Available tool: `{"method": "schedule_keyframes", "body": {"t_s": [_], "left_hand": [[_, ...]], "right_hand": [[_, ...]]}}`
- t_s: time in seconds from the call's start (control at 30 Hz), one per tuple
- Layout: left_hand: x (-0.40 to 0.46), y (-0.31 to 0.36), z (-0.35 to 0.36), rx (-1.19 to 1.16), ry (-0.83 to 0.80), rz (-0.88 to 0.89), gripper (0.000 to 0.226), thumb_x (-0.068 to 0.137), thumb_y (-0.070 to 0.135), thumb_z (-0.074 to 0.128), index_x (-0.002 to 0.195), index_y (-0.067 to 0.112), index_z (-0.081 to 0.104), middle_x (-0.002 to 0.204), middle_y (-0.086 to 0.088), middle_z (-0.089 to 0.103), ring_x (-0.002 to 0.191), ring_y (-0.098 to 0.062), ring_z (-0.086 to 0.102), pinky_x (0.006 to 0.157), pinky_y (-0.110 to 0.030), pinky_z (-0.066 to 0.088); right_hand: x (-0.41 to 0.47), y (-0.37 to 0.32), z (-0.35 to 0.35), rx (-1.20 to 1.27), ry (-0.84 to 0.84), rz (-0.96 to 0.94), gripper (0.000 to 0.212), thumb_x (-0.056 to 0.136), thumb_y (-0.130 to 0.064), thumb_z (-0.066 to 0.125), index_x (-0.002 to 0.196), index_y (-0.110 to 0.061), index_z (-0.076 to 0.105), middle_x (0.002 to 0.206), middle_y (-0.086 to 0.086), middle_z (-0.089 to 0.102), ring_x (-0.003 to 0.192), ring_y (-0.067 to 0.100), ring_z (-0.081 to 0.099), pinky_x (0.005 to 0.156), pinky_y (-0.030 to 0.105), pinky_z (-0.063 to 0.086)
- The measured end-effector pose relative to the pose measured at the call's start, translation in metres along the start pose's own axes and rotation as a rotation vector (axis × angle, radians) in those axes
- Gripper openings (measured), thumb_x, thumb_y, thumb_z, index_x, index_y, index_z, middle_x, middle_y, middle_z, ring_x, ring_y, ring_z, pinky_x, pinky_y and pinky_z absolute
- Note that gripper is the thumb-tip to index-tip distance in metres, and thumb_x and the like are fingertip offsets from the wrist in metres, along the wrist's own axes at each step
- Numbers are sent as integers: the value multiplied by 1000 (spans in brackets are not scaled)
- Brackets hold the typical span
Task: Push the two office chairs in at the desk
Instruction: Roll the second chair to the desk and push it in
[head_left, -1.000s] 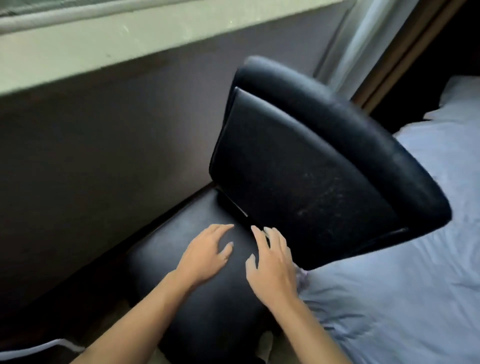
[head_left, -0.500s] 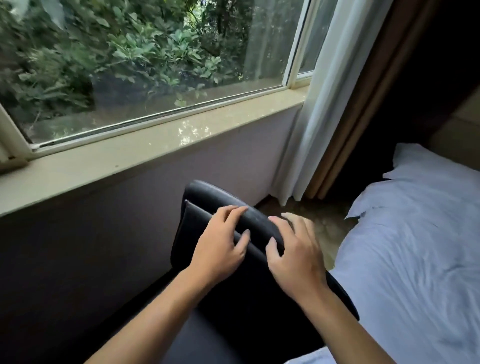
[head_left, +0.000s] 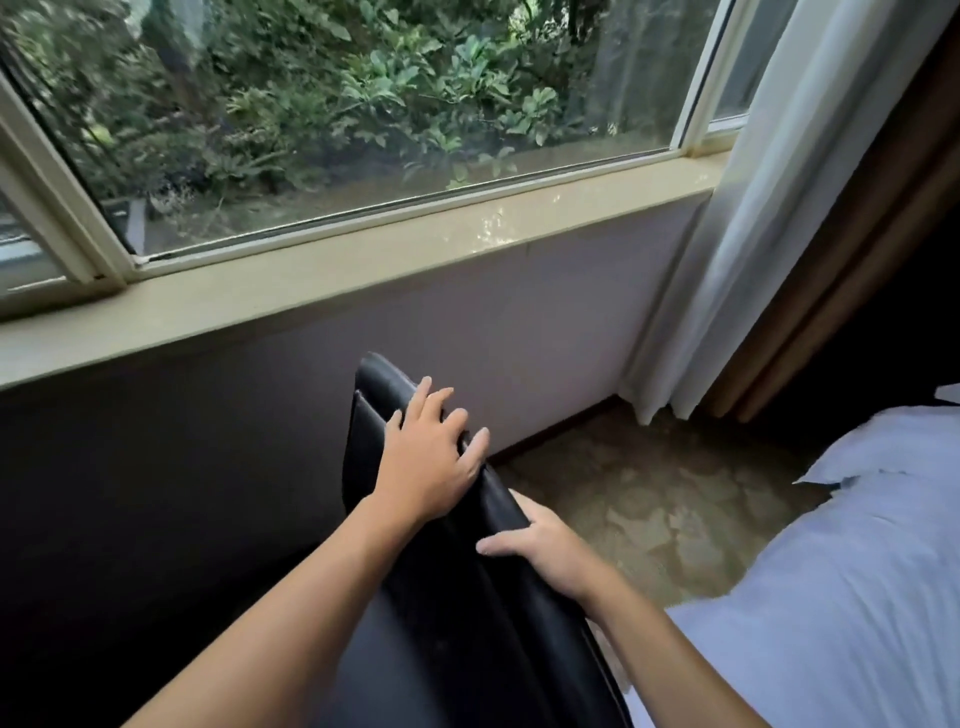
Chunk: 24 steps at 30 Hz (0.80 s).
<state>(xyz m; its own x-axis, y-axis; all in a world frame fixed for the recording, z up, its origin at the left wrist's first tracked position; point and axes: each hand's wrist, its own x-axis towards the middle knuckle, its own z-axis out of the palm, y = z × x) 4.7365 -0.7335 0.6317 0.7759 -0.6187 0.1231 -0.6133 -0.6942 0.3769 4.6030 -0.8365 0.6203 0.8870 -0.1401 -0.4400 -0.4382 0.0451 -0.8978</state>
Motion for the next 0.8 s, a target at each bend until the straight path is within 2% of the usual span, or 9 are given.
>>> {"method": "schedule_keyframes", "body": {"t_s": [0.17, 0.23, 0.37, 0.47, 0.57, 0.63, 0.7, 0.77, 0.8], "left_hand": [[-28, 0, -15, 54, 19, 5, 36, 97, 43, 41, 107, 16, 62, 155, -1, 34, 149, -18, 10, 93, -39, 43], [-41, 2, -16, 94, -7, 1, 35, 97, 42, 40, 112, 19, 61, 156, -1, 31, 149, -18, 10, 92, -38, 44], [-73, 9, -15, 109, 27, 8, 33, 96, 39, 40, 112, 20, 62, 156, 2, 31, 147, -16, 14, 88, -36, 48], [-112, 18, -15, 64, 3, -55, 31, 95, 39, 40, 115, 26, 60, 159, 8, 24, 146, -18, 17, 90, -38, 49], [-152, 26, -8, -2, 58, -104, 29, 92, 39, 43, 114, 30, 59, 160, 12, 19, 145, -18, 24, 94, -38, 47], [-184, 34, -7, -140, 37, -190, 40, 89, 44, 45, 129, 42, 49, 161, 11, 18, 145, -15, 24, 102, -40, 42], [-223, 40, -9, -332, -31, -360, 65, 83, 55, 46, 142, 58, 20, 158, 12, 28, 142, -15, 32, 106, -37, 38], [-261, 45, -13, -388, -55, -496, 79, 73, 64, 44, 139, 67, 1, 141, 15, 52, 121, -19, 54, 94, -32, 45], [-276, 47, -16, -354, -68, -536, 82, 69, 66, 44, 139, 67, 1, 130, 14, 61, 110, -20, 59, 88, -31, 48]], "right_hand": [[-13, 8, 20, -42, 28, -8, 43, 62, -30, 68, 104, -38, 64, 99, -1, 74, 94, 20, 69, 88, 38, 53], [-26, 14, 30, -58, 43, 4, 40, 63, -31, 67, 103, -38, 62, 100, 1, 73, 95, 22, 69, 90, 40, 53], [-55, 29, 45, -60, 3, -13, 40, 71, -32, 63, 110, -35, 58, 102, -2, 73, 96, 15, 68, 87, 34, 54], [-81, 40, 51, -81, -118, 49, 34, 76, -45, 54, 109, -37, 58, 94, -18, 72, 90, -1, 66, 79, 25, 49], [-96, 29, 28, -165, -70, 28, 28, 86, -50, 47, 102, -37, 65, 104, -8, 70, 96, 11, 64, 83, 33, 47], [-88, 14, 12, -177, 65, -33, 27, 94, -39, 47, 115, -29, 61, 112, 4, 64, 99, 21, 60, 84, 36, 46], [-79, -2, 7, -390, 122, -128, 38, 93, -37, 50, 130, -28, 52, 121, 4, 60, 107, 21, 58, 91, 37, 44], [-75, -13, 17, -640, 90, -261, 50, 90, -41, 54, 138, -33, 44, 130, 3, 53, 119, 21, 52, 96, 36, 40], [-73, -16, 25, -737, 59, -324, 53, 88, -43, 54, 139, -35, 41, 133, 3, 50, 123, 21, 49, 98, 35, 38]]}}
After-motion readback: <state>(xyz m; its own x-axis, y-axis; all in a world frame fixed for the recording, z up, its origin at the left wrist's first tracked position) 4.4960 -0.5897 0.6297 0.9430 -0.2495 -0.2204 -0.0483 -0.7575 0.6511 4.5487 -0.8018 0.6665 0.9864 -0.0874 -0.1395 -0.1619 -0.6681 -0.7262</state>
